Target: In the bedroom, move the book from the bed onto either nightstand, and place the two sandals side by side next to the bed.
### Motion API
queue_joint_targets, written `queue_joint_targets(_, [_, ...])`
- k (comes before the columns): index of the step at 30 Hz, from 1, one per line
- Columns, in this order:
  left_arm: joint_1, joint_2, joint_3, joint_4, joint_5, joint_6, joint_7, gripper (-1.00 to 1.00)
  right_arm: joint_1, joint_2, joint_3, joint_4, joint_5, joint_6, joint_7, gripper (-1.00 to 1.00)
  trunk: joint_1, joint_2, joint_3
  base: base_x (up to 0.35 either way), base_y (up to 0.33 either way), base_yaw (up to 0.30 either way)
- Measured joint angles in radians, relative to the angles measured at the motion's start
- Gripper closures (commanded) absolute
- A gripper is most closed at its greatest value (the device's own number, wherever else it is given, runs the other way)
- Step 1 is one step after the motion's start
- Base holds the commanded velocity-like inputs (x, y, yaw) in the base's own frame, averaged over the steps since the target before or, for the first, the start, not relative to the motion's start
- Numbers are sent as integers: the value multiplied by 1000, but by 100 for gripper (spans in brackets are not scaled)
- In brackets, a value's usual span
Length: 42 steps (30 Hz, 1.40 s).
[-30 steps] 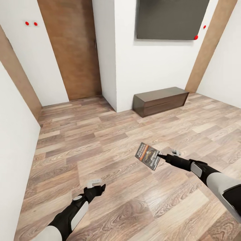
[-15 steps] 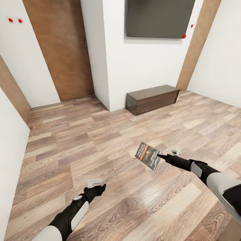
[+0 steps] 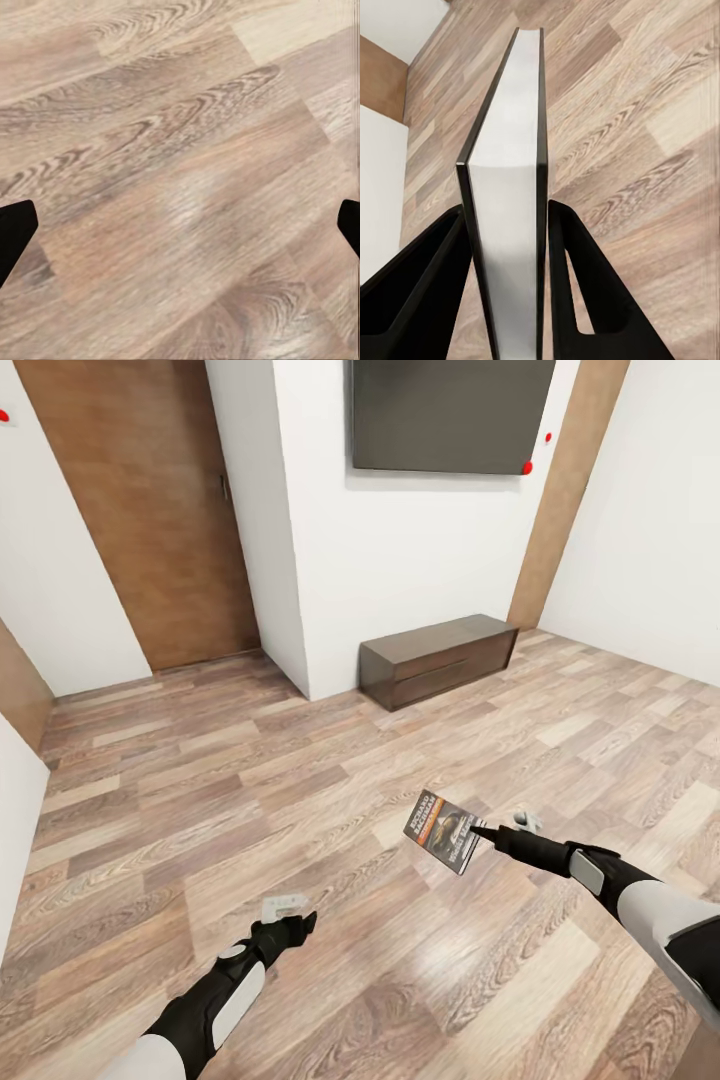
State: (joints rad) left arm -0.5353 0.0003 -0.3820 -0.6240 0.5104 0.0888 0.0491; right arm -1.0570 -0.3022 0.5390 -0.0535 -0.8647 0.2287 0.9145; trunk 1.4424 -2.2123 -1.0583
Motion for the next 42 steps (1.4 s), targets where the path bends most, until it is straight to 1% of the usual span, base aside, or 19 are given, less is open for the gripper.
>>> queue_joint_targets(13, [0,-1,-1,4,-1,1,0,-100,1,0,4,0,1,0,1,100,0,0,3,313,87,-268])
queue_joint_targets(19, [0,-9,1,-3,2,-4,0,-100,1,-1,4,0,0,1,1,100,0,0,9,68,15,-216])
queue_joint_targets(22, [1,-9,1,0,5,-1,1,-100,1,-1,4,0,1,0,1,100,0,0,13,11,2,-205])
queue_joint_targets(23, [1,-9,1,3,6,0,1,-100,1,-1,5,0,1,0,1,100,-4,7,17,1,0,-203])
queue_joint_targets(24, [1,-8,2,7,5,3,0,-100,1,-1,-1,0,1,1,1,100,-4,7,18,1,0,-203])
queue_joint_targets(35, [1,-4,2,22,2,2,0,-100,1,-2,1,0,1,1,0,100,-4,7,32,0,0,-196])
queue_joint_targets(39, [2,0,1,24,1,2,2,-100,1,-1,-5,0,-1,1,-1,100,-4,7,39,6,0,-48])
queue_joint_targets(41, [2,1,-2,24,0,4,0,-100,1,0,0,0,1,1,-1,100,-4,7,42,244,0,-3])
queue_joint_targets(42, [2,1,-3,24,1,5,0,-100,1,0,-4,0,0,1,-2,100,-4,7,43,289,0,-1])
